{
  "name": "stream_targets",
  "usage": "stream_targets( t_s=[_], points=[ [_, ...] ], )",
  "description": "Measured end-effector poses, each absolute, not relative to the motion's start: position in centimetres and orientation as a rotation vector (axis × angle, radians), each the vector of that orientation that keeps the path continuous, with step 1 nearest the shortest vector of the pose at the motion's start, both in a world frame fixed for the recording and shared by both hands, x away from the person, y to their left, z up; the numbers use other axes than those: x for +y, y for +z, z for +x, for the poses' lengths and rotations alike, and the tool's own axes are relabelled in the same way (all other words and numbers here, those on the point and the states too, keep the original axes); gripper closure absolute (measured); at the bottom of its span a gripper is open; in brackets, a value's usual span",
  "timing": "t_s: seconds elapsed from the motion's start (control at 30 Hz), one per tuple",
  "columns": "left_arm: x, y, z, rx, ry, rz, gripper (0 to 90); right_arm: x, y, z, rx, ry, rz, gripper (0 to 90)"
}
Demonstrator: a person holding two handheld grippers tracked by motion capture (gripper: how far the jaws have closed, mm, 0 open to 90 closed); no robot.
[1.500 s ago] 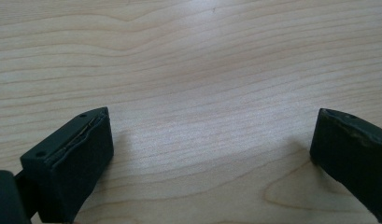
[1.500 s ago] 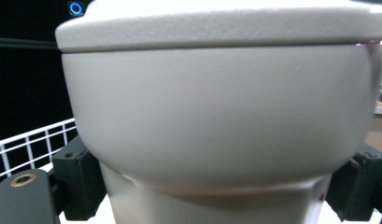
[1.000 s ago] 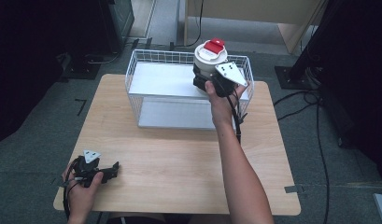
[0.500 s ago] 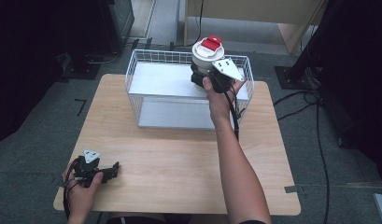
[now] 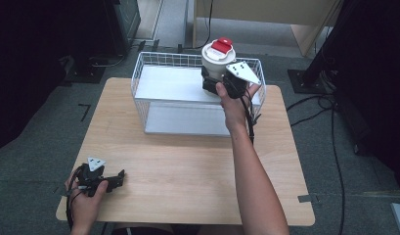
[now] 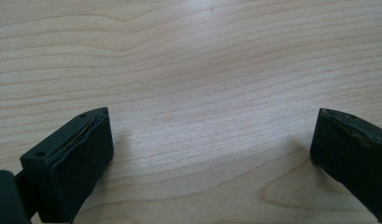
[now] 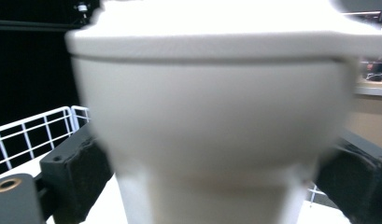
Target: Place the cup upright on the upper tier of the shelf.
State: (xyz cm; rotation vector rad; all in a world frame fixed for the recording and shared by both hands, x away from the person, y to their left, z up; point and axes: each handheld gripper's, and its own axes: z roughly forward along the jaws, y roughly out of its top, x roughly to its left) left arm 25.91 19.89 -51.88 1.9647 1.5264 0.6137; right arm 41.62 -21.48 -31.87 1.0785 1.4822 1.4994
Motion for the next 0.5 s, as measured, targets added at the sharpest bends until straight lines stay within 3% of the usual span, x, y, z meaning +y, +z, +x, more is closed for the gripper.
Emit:
stream_targets(
  t_s=[0.1, 0.5],
  points=[
    [19.9, -51.9, 25.9, 1.527, 0.614, 1.965, 0.0, -21.6, -31.8, 41.4, 1.492, 1.491, 1.076, 0.0],
    [19.9, -51.9, 25.9, 1.527, 0.614, 1.965, 0.0, -23.0, -32.6, 39.9, 1.514, 1.468, 1.083, 0.0]
  ],
)
